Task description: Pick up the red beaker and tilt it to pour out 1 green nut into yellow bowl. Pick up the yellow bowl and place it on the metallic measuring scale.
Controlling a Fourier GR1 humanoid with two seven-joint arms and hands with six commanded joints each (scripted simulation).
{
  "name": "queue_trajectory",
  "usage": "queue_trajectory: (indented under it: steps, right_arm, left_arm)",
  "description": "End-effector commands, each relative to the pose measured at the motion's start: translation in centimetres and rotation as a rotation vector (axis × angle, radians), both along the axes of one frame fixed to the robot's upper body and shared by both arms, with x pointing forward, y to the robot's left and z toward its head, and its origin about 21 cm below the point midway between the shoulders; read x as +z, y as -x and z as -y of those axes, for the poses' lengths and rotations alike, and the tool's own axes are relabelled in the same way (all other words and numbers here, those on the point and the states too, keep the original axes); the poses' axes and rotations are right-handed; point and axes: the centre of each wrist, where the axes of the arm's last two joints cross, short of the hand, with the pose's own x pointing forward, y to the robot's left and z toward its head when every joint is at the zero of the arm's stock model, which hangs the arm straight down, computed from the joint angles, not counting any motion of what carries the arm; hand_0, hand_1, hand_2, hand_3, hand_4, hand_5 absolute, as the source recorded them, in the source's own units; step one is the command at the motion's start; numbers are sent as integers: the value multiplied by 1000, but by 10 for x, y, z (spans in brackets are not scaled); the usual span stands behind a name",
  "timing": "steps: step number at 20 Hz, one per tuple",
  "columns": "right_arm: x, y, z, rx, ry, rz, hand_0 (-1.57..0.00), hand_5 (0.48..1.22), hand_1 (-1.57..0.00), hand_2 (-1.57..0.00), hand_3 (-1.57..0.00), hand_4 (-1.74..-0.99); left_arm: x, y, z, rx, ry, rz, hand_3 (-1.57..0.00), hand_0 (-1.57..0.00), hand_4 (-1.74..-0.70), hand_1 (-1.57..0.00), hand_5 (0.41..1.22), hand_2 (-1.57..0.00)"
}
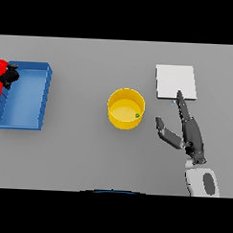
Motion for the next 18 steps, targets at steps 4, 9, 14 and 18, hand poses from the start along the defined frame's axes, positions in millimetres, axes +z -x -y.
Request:
queue_trajectory:
  steps: [4, 9, 14, 18]
  right_arm:
    - [-1, 2, -4, -1, 17, 4, 1, 669, 1, 1, 1, -1161]
    - [0, 2, 2, 17, -3, 17, 1, 685, 1, 1, 1, -1145]
    - [1, 6, 1, 5, 16, -2, 1, 688, 1, 1, 1, -1173]
    - [4, 4, -4, -7, 98, -8, 1, 677, 1, 1, 1, -1163]
  left_arm:
    - [4, 19, -5, -224, -1, -18, -884, -1253, -1031, -1104, 714, -1049]
    - [7, 23, -11, -303, -48, -106, -289, -410, -762, -361, 651, -343]
    - [-3, 14, -7, -277, -90, -79, -94, -134, -715, -118, 647, -112]
    - [-2, 14, -9, -273, -97, 2, -38, -54, -711, -48, 663, -45]
